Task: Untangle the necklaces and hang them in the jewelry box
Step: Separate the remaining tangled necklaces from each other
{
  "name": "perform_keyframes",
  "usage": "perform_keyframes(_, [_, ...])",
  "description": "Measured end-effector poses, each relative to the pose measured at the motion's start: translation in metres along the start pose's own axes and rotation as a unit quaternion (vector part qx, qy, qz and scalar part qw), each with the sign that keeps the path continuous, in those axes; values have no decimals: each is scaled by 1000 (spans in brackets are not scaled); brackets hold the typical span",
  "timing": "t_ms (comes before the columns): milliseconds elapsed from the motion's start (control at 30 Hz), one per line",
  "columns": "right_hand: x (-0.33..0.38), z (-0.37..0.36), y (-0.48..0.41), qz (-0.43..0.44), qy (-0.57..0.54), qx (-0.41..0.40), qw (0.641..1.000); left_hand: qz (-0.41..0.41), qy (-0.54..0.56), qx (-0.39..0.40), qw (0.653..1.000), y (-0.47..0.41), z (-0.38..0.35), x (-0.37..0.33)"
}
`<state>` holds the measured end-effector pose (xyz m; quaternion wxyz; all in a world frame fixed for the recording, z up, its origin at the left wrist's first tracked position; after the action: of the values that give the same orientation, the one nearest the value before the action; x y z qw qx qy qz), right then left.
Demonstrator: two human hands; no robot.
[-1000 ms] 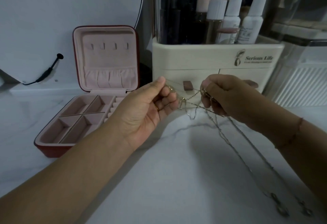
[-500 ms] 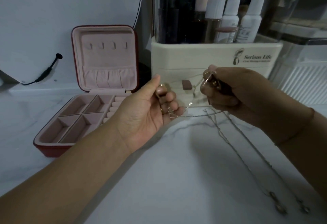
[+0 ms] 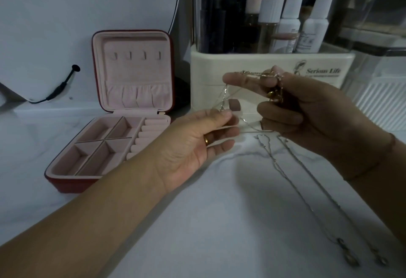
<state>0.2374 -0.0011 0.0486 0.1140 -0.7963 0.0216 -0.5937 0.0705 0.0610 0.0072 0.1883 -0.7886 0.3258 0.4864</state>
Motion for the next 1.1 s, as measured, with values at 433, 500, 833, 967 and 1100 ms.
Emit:
perform_keyframes(433, [14,11,2,-48,-71,163,983,-32,163,-115,979,-2,12,-17])
perform_keyframes(500, [16,13,0,-49,-76,196,976,-34,157,-127,979,-3,13,-18])
perform_keyframes(833, [8,-4,3,13,-61,81,995,-51,37,-68,996,2,4,-19])
perform_keyframes(967, [-2,-7,3,32,72,49,996,-67,-97,-4,993,6,-6,-14])
perform_keyframes(1100, [-15,-9,2,54,358,-27,932,-56,-186,5,981,10,-8,-7])
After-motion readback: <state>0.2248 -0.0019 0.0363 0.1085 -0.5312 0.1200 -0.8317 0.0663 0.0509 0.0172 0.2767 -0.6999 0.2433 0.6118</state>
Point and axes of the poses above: each hand's wrist, its own y-axis away from the middle knuckle, its own z-axis out of the back of the hand, x = y × z, the point moved 1 cm from there along -y, towards the middle knuckle, and after that the axes turned 1 degree about x, right-handed, at the moved point
